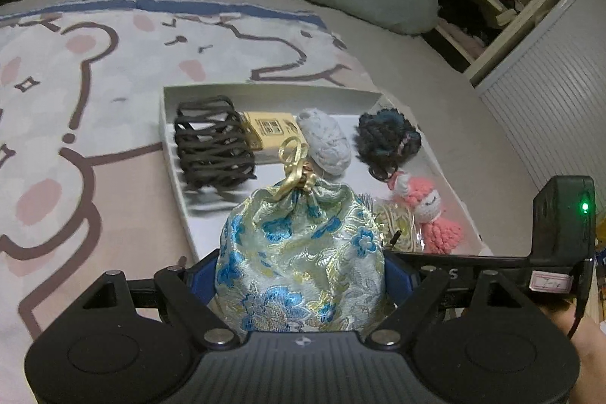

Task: Organize objects
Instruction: 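Carry the floral pouch and tasseled keychain over the white box with both tools, then open both tools to drop the pouch and keychain into the box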

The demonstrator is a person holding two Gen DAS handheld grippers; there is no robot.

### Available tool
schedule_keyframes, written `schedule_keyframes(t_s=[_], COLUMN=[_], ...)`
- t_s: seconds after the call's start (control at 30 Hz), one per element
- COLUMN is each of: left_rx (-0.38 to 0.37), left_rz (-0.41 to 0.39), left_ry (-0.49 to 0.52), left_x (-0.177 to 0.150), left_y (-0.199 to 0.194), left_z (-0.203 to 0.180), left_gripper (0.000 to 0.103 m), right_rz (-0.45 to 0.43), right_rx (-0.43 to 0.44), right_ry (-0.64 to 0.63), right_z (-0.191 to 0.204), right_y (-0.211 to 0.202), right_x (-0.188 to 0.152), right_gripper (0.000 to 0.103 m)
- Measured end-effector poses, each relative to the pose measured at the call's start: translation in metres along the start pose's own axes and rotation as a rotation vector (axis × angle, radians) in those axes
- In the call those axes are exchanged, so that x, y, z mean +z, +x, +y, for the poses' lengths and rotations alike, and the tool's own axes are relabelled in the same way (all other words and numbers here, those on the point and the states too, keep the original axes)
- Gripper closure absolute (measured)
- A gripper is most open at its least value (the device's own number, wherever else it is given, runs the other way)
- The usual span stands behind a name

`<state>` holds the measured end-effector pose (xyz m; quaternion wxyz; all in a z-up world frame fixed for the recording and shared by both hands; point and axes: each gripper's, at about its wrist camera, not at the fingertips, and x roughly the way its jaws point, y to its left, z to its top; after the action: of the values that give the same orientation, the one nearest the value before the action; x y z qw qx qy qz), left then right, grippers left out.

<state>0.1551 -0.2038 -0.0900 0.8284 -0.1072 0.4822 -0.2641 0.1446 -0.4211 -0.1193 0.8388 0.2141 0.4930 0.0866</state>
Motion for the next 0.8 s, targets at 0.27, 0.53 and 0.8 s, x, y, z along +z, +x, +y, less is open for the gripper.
schedule_keyframes(t_s=[0.27, 0.53, 0.8], left_rx=[0.054, 0.057, 0.09], left_rz=[0.051, 0.039, 0.01], left_ry=[0.114, 0.127, 0.146], left_x=[-0.003, 0.003, 0.004], left_y=[0.014, 0.003, -0.012], left_z=[-0.012, -0.008, -0.007], left_gripper=[0.007, 0.009, 0.009], right_rz=[-0.018, -0.124, -0.136], right_rx=[-0.122, -0.104, -0.125], right_ry=[-0.132, -0.137, -0.155], right_z=[0.002, 0.012, 0.017], right_y=[-0.012, -0.043, -0.052], right_x=[-0.004, 0.004, 0.003], right_gripper=[0.047, 0.042, 0.041])
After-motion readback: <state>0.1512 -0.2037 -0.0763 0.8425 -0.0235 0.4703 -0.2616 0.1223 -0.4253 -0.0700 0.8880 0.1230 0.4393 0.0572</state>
